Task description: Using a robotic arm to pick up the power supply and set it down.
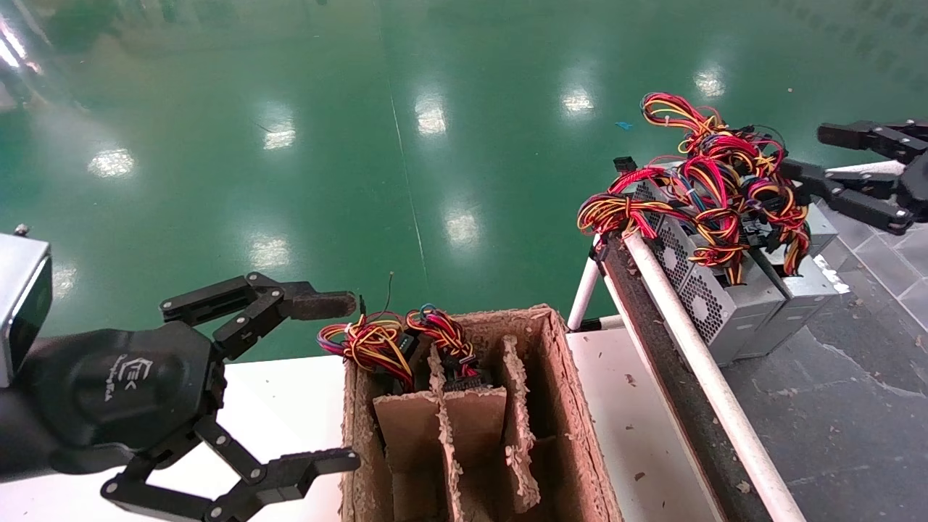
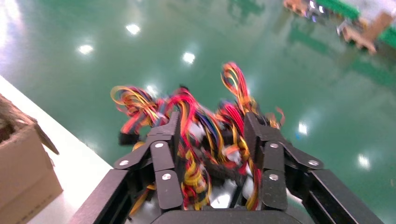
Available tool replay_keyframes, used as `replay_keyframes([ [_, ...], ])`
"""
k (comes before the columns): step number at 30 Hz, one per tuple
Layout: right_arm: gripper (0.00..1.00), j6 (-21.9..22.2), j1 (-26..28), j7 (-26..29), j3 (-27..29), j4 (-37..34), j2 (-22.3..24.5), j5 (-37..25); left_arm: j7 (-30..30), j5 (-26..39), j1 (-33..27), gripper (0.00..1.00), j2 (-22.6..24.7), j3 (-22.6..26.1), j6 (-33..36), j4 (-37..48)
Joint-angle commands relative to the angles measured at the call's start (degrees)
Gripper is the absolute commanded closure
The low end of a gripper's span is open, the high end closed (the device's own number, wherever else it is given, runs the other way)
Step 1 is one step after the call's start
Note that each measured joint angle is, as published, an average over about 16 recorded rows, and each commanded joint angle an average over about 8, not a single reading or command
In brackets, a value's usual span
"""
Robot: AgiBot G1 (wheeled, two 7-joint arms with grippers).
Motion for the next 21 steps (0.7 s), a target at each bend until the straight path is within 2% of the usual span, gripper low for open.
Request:
replay_keyframes([
  [1,0.0,-0.2,-0.28,-1.34,0.5,0.13,-0.08,0.84,0.0,0.0,0.0,0.0,0.0,0.0,0.0,0.0],
  [21,0.0,-6.28,-5.82,0.6,0.36,7.72,-1.41,9.42,0.01,-0.01,0.0,0.0,0.0,0.02,0.0,0.03],
])
